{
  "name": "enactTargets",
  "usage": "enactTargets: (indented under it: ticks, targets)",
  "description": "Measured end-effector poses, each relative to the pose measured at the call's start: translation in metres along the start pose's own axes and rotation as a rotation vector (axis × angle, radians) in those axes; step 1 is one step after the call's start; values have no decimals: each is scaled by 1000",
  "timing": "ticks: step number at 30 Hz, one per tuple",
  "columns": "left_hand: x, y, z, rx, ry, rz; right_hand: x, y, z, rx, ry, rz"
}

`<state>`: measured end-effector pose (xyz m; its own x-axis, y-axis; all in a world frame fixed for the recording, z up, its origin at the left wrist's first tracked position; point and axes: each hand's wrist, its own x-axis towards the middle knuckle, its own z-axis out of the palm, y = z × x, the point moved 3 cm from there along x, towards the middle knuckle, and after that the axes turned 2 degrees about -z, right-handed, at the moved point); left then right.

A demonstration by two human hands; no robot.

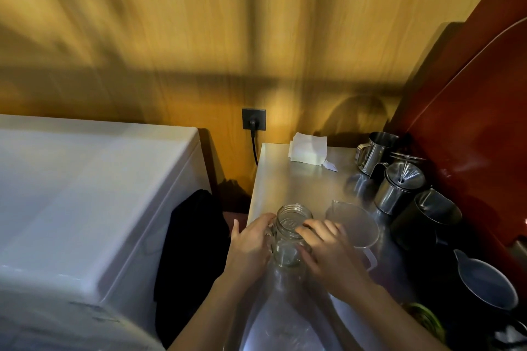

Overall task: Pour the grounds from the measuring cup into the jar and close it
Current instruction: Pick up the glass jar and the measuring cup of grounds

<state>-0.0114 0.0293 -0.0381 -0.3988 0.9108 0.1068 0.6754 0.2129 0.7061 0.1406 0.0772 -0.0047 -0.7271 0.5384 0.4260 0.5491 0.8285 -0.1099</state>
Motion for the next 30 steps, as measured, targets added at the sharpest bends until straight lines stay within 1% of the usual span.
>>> enactTargets:
  ticks: [4,6,9,11,15,18,20,23,26,28,30]
  targets:
    - [0,-4,1,9,-15,-3,0,1,-4,14,6,31]
    - [-1,-6,2,-17,-1,4,-1,5,-10,43,58,82]
    - [0,-10,4,-152,-15,33,-6,19,-20,58,174,228]
    - [0,-12,6,-231,-55,58,-13,32,-22,48,210,353]
    - [0,-6,11,-338,-106,50,-33,58,-16,78,151,590]
    - [2,-1,17,-387,-128,65,-48,68,-8,225,42,724]
    - [3,0,19,-408,-120,60,-54,70,-3,312,0,783]
    - [4,-2,23,-454,-113,40,-60,76,0,340,-92,846]
    - [5,-3,24,-478,-113,40,-63,79,-8,362,-129,850]
    - [6,-3,25,-504,-123,26,-63,81,-13,366,-110,827]
    - [7,-5,27,-517,-131,17,-62,84,-15,422,-45,808]
